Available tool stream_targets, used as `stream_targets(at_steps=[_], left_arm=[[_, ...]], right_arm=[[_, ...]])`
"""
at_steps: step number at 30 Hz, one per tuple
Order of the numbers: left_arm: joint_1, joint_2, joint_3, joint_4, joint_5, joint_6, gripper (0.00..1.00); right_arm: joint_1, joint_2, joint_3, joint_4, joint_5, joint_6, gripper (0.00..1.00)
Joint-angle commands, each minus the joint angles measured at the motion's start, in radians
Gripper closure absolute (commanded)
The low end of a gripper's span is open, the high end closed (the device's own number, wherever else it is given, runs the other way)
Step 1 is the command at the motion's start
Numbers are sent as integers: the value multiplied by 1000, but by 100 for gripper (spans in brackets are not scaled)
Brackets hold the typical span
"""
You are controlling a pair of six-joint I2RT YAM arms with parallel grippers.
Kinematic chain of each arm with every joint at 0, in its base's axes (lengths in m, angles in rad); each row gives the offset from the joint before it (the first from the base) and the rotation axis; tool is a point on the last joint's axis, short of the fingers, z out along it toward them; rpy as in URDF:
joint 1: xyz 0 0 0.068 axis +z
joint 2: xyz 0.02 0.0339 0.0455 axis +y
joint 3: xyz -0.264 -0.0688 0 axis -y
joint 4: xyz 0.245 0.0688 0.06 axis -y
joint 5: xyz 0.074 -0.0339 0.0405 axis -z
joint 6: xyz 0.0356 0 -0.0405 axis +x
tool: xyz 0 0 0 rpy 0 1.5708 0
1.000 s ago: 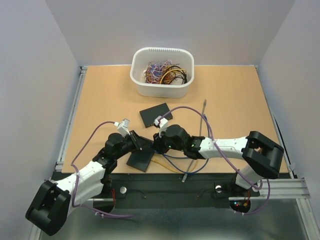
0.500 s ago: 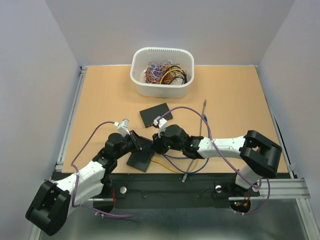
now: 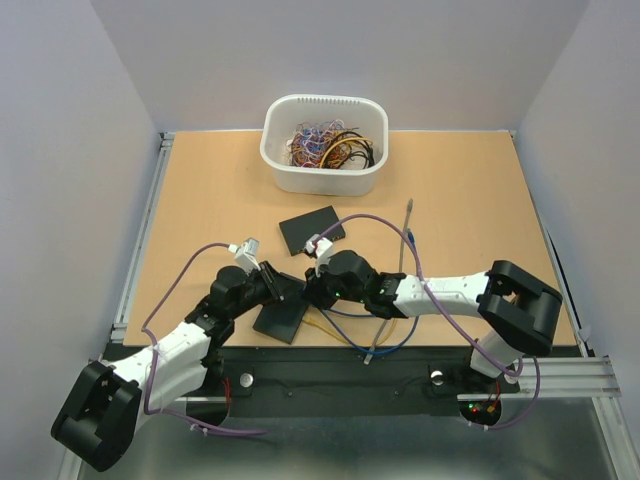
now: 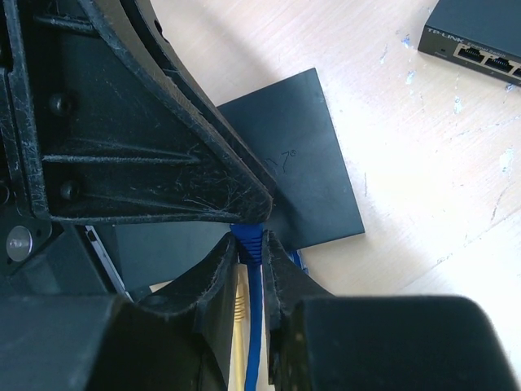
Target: Insert the plug into the switch port
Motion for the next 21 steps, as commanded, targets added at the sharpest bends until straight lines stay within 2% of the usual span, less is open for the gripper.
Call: stream_targets(at_steps=[1,2,5,6,8,9,11,21], left_arm=[[-4,1,53,22,22,25,81],[-4,-6,54,15,20,30,71],[-4,-24,62,-24,3,43,56],[-4,-30,65,-39,-4,48,45],[-4,-55,82,-98,-29,60,34],[-2,-65,93,-120,-53,71,10],[-4,-104,105,-191,-99,85,3],[-2,-199,124,-347,-202,114,1]], right_arm=[[8,0,31,34,17,6,99],[10,-5,29,26,17,5,100],[13,-34,19,9,22,8,99],[16,-48,11,5,24,11,99],[19,-71,-20,-6,30,19,100],[22,-101,-40,-18,37,29,99],[33,-141,-72,-30,50,45,100],[179,-200,-112,-106,148,98,99]])
